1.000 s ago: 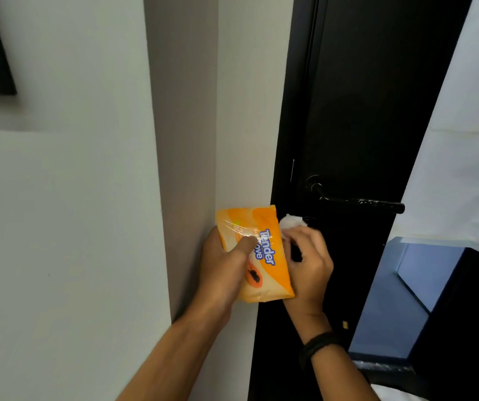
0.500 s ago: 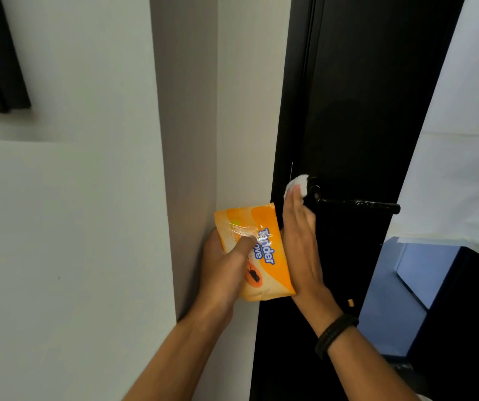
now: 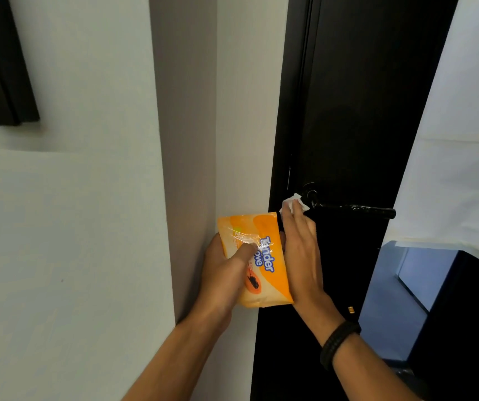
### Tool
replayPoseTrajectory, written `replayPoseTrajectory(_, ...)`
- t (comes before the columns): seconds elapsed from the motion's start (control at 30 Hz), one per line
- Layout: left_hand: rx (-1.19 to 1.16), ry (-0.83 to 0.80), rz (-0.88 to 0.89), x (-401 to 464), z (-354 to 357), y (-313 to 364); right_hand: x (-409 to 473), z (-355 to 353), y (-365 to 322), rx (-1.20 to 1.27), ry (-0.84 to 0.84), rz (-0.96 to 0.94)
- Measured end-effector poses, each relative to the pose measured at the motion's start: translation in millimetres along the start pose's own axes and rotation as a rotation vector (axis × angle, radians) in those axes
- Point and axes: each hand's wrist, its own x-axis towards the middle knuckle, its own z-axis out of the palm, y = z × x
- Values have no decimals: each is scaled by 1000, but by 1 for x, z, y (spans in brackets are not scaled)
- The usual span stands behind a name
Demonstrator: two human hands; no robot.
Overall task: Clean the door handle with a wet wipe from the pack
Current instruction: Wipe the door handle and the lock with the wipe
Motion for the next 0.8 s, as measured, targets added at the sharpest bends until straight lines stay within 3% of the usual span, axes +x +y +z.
replayPoseTrajectory(0.2, 21, -13, -13, 2, -1, -4, 15, -2, 7, -149, 67, -45)
replayPoseTrajectory(0.33, 17, -6, -14, 3, 0, -5, 15, -8, 23, -69, 67, -40)
replayPoseTrajectory(0.5, 9, -22, -3, 2, -1, -6, 23, -56, 3, 24, 83, -248)
replayPoseTrajectory(0.8, 23, -52, -32, 2, -3, -5, 91, -74, 3, -353, -95, -291)
